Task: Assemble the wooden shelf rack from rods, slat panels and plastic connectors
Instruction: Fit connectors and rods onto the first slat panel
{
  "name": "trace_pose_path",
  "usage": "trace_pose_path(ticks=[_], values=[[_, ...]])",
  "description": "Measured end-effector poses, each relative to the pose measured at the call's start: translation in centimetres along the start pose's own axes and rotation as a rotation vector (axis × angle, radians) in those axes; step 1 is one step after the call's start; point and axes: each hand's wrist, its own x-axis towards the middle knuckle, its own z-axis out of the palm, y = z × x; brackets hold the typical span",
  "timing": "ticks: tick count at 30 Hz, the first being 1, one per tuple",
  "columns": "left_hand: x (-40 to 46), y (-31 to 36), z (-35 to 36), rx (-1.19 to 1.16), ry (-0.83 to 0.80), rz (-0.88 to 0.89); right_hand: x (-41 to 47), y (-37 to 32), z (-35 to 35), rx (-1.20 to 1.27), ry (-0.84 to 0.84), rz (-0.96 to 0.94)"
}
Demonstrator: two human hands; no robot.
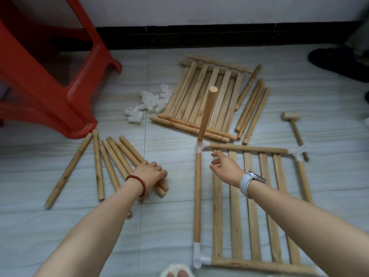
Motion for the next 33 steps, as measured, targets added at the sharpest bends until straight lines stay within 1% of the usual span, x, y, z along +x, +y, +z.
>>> trace_pose_path(ticks=[1,3,7,8,10,12,16,18,20,22,25,27,29,30,32,33], values=[[-0.2,0.2,-0.1,0.027,-0.035,0.015,-0.6,0.1,-0.2,-0.015,-0.009,-0.003],[-0.6,0.6,-0.4,0.067,-0.043,0.030,-1.9,0.2,-0.6,-0.051,-0.023,-0.007],[-0.7,1.4,-1.8,0.056,0.042,0.018,-3.5,0.3,-0.7,-0.101,-0.060,-0.015],[-0.6,1.5,-1.9,0.037,0.027,0.008,-3.9,0.4,-0.7,-0.106,-0.067,-0.017],[-0.9,1.9,-1.9,-0.007,-0.076,-0.018,-4.4,0.6,-0.8,-0.126,-0.083,-0.028],[-1.5,2.1,-1.5,0.021,-0.155,-0.040,-4.9,0.7,-1.1,-0.148,-0.095,-0.049],[-2.5,2.0,-0.4,0.114,-0.118,0.001,-5.0,1.4,-1.3,-0.175,-0.083,-0.055],[-2.5,1.6,0.0,0.122,-0.111,0.033,-4.9,1.8,-0.5,-0.185,-0.099,-0.070],[-2.4,1.4,-0.1,0.091,-0.054,0.063,-4.6,2.0,0.3,-0.186,-0.126,-0.091],[-2.1,1.6,-0.9,0.000,0.087,0.087,-4.2,1.8,0.9,-0.189,-0.142,-0.117],[-1.4,2.5,-3.0,-0.253,0.535,0.111,-3.8,1.1,1.2,-0.132,-0.134,-0.139],[-1.1,3.3,-5.6,-0.446,0.749,0.100,-3.7,0.4,1.0,-0.056,-0.125,-0.152],[-1.2,4.5,-9.0,-0.671,0.831,0.054,-3.9,-0.3,0.3,0.049,-0.119,-0.183],[-1.3,5.0,-10.7,-0.827,0.843,0.020,-4.0,-0.5,-0.3,0.093,-0.118,-0.208],[-1.4,6.2,-13.8,-1.119,0.824,-0.019,-4.5,-0.8,-1.6,0.143,-0.117,-0.266],[-1.3,6.8,-15.3,-1.200,0.825,-0.015,-4.9,-0.7,-2.4,0.162,-0.102,-0.290]])
